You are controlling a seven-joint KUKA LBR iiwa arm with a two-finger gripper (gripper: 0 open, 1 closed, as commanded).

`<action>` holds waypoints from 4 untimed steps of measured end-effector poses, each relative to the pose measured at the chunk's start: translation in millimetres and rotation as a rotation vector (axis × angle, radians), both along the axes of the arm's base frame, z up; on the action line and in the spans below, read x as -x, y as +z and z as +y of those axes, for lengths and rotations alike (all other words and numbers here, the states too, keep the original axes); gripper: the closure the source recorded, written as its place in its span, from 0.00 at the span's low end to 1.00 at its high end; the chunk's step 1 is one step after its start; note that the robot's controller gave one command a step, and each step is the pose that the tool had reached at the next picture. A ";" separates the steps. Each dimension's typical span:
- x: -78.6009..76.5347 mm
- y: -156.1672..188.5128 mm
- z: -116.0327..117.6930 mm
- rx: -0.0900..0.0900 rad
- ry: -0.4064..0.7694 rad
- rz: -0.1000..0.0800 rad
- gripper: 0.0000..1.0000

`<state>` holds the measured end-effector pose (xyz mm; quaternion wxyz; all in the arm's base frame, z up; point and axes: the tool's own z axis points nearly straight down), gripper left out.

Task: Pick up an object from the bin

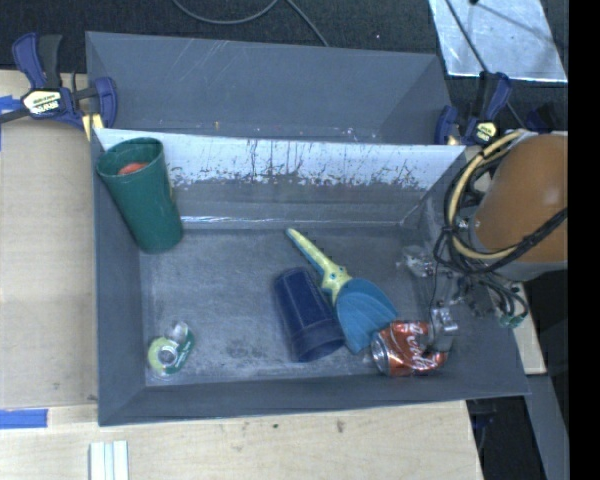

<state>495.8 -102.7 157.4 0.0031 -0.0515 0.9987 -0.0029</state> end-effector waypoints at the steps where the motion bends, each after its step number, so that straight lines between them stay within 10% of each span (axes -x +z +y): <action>1: 2.1 -35.9 17.6 -0.006 0.039 -0.004 0.00; 2: 4.3 -55.0 12.6 -0.001 0.025 -0.002 0.00; 3: -0.6 -84.9 24.9 -0.006 -0.013 -0.011 1.00; 4: -0.7 -84.9 25.0 -0.006 -0.013 -0.011 1.00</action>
Offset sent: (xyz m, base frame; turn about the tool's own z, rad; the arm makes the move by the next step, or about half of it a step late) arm -0.0060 0.0121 -0.0633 -0.0161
